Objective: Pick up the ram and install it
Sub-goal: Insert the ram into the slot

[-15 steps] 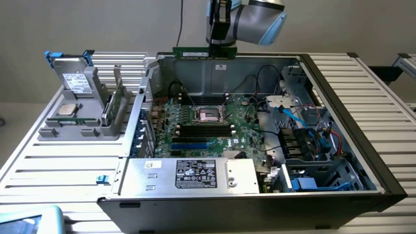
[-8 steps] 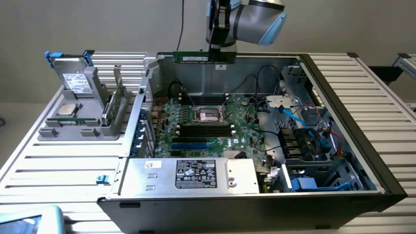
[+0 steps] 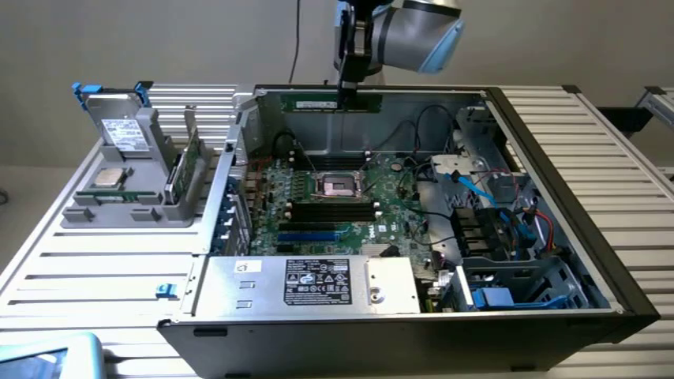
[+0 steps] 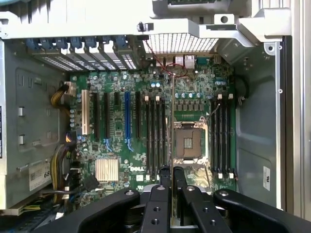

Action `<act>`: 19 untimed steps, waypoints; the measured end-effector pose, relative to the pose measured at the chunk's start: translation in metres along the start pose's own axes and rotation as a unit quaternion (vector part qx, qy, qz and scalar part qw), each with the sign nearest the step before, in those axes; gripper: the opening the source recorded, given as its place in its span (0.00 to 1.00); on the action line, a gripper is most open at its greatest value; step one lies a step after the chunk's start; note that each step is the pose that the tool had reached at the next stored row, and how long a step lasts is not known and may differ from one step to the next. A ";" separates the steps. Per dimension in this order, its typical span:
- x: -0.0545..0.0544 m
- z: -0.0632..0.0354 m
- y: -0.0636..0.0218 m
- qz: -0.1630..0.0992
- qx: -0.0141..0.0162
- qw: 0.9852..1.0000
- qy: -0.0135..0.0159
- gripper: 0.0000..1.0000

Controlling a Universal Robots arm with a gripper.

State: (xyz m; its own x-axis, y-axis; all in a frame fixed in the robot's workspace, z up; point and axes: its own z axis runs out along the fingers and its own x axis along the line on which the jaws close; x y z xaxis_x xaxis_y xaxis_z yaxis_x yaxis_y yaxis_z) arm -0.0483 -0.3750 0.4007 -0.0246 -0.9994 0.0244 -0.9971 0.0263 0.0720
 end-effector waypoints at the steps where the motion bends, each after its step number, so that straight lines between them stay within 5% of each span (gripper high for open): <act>1: 0.000 0.0018 -0.0002 0.000 0.000 1.000 0.000 0.15; 19: 0.005 0.0341 -0.0031 0.000 0.000 1.000 0.001 0.15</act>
State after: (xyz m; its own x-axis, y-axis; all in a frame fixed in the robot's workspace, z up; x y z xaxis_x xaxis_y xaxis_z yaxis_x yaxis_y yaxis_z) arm -0.0478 -0.3811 0.3666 -0.0244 -0.9994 0.0257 -0.9971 0.0262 0.0719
